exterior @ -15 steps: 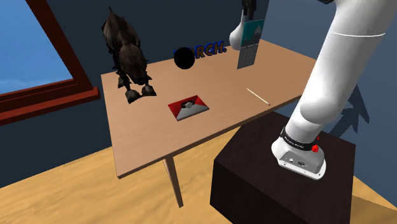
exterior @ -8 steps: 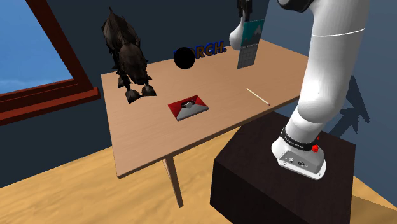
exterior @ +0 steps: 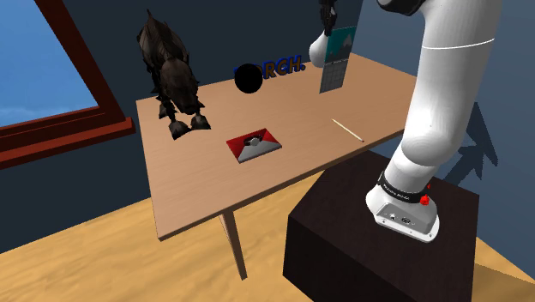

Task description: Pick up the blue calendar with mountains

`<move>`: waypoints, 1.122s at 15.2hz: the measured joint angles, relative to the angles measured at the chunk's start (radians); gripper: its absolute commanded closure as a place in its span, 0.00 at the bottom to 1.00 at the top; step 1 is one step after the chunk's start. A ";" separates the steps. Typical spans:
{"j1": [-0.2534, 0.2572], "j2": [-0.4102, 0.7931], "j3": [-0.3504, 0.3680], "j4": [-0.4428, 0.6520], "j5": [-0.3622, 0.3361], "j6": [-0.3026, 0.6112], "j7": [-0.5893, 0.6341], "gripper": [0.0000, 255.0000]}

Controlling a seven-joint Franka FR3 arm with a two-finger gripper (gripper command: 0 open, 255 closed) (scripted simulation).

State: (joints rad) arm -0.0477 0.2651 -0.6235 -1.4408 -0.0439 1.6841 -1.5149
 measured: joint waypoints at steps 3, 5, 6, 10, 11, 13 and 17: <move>0.000 0.000 0.000 0.000 0.000 0.001 0.000 1.00; 0.000 -0.001 0.000 0.000 0.000 0.001 0.000 1.00; 0.000 -0.001 0.000 0.000 0.000 0.001 0.000 1.00; -0.007 0.011 0.000 0.040 0.007 -0.029 -0.008 1.00; -0.008 0.013 -0.001 0.054 0.008 -0.042 -0.009 1.00; -0.012 0.018 -0.002 0.088 0.011 -0.071 -0.015 1.00; -0.030 0.043 -0.003 0.173 0.026 -0.132 -0.031 1.00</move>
State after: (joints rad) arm -0.0774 0.3076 -0.6268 -1.2681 -0.0179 1.5519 -1.5462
